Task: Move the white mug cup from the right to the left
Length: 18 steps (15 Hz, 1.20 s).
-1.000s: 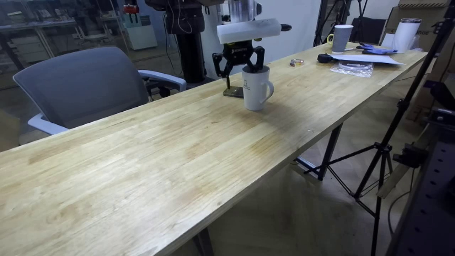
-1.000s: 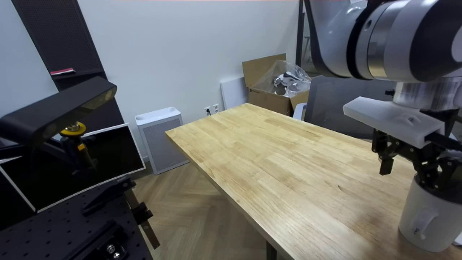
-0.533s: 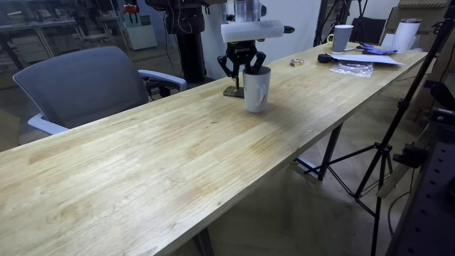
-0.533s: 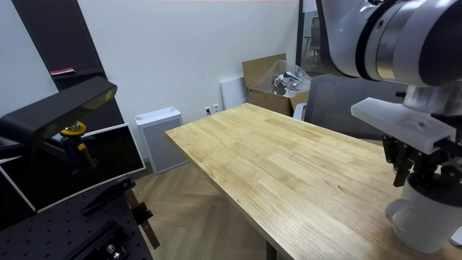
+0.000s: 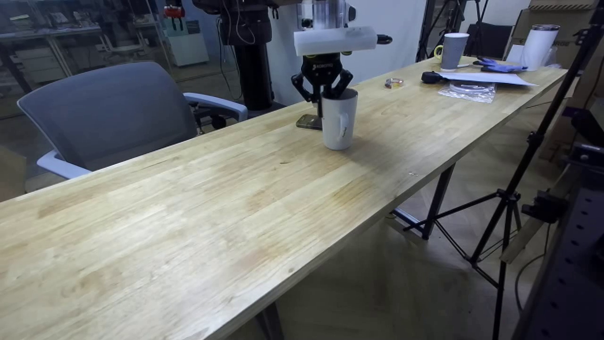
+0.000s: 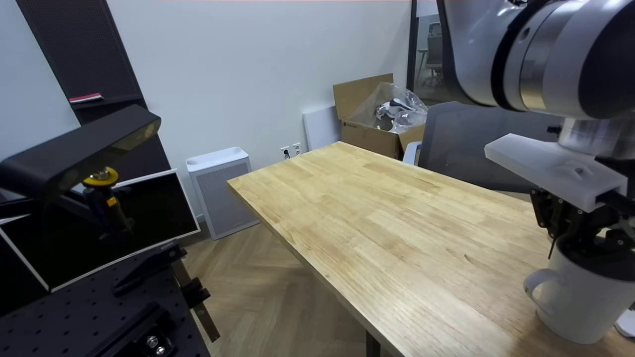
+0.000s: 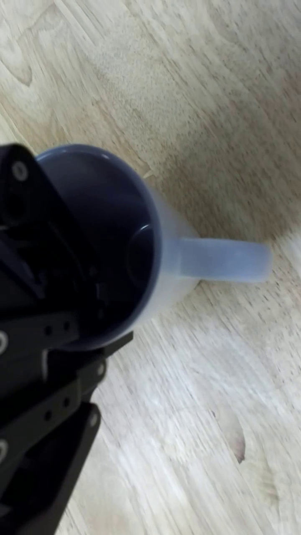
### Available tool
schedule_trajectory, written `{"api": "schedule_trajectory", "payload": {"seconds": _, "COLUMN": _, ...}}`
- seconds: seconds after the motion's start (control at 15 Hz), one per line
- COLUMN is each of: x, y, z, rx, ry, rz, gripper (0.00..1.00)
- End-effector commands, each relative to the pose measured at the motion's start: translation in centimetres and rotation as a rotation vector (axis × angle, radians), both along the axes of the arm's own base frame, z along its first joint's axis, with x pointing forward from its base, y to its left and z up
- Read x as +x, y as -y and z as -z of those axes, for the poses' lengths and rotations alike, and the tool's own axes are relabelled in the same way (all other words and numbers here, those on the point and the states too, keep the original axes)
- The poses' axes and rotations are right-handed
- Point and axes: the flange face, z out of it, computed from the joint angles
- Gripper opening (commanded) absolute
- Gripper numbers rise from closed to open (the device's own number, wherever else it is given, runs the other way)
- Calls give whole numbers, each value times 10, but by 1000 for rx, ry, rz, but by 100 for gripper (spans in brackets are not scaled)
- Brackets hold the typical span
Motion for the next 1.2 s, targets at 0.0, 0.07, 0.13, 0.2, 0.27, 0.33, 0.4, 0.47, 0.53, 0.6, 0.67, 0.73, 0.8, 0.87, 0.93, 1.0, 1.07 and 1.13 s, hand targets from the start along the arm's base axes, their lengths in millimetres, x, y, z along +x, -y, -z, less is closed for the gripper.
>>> {"api": "schedule_trajectory", "payload": {"seconds": 0.0, "x": 13, "y": 15, "z": -28, "rx": -6, "ry": 28, "rz": 35, "gripper": 2}}
{"api": "schedule_trajectory", "payload": {"seconds": 0.07, "x": 15, "y": 17, "z": -34, "rx": -9, "ry": 38, "rz": 39, "gripper": 2}}
{"api": "schedule_trajectory", "payload": {"seconds": 0.13, "x": 18, "y": 21, "z": -39, "rx": -12, "ry": 49, "rz": 45, "gripper": 2}}
{"api": "schedule_trajectory", "payload": {"seconds": 0.2, "x": 20, "y": 23, "z": -45, "rx": -14, "ry": 57, "rz": 49, "gripper": 2}}
{"api": "schedule_trajectory", "payload": {"seconds": 0.27, "x": 22, "y": 26, "z": -50, "rx": -17, "ry": 66, "rz": 53, "gripper": 2}}
{"api": "schedule_trajectory", "payload": {"seconds": 0.33, "x": 24, "y": 27, "z": -54, "rx": -20, "ry": 74, "rz": 57, "gripper": 2}}
{"api": "schedule_trajectory", "payload": {"seconds": 0.4, "x": 27, "y": 26, "z": -57, "rx": -20, "ry": 77, "rz": 57, "gripper": 2}}
{"api": "schedule_trajectory", "payload": {"seconds": 0.47, "x": 28, "y": 23, "z": -58, "rx": -17, "ry": 76, "rz": 50, "gripper": 2}}
{"api": "schedule_trajectory", "payload": {"seconds": 0.53, "x": 29, "y": 18, "z": -59, "rx": -11, "ry": 72, "rz": 41, "gripper": 2}}
{"api": "schedule_trajectory", "payload": {"seconds": 0.6, "x": 30, "y": 12, "z": -59, "rx": -6, "ry": 67, "rz": 31, "gripper": 2}}
{"api": "schedule_trajectory", "payload": {"seconds": 0.67, "x": 30, "y": 5, "z": -59, "rx": 0, "ry": 62, "rz": 19, "gripper": 2}}
{"api": "schedule_trajectory", "payload": {"seconds": 0.73, "x": 32, "y": -4, "z": -59, "rx": 4, "ry": 61, "rz": 7, "gripper": 2}}
{"api": "schedule_trajectory", "payload": {"seconds": 0.8, "x": 34, "y": -11, "z": -59, "rx": 8, "ry": 63, "rz": -3, "gripper": 2}}
{"api": "schedule_trajectory", "payload": {"seconds": 0.87, "x": 38, "y": -20, "z": -60, "rx": 15, "ry": 61, "rz": -15, "gripper": 2}}
{"api": "schedule_trajectory", "payload": {"seconds": 0.93, "x": 40, "y": -29, "z": -61, "rx": 18, "ry": 62, "rz": -28, "gripper": 2}}
{"api": "schedule_trajectory", "payload": {"seconds": 1.0, "x": 42, "y": -39, "z": -62, "rx": 22, "ry": 63, "rz": -44, "gripper": 2}}
{"api": "schedule_trajectory", "payload": {"seconds": 1.07, "x": 44, "y": -49, "z": -63, "rx": 27, "ry": 64, "rz": -60, "gripper": 2}}
{"api": "schedule_trajectory", "payload": {"seconds": 1.13, "x": 46, "y": -60, "z": -65, "rx": 31, "ry": 68, "rz": -78, "gripper": 2}}
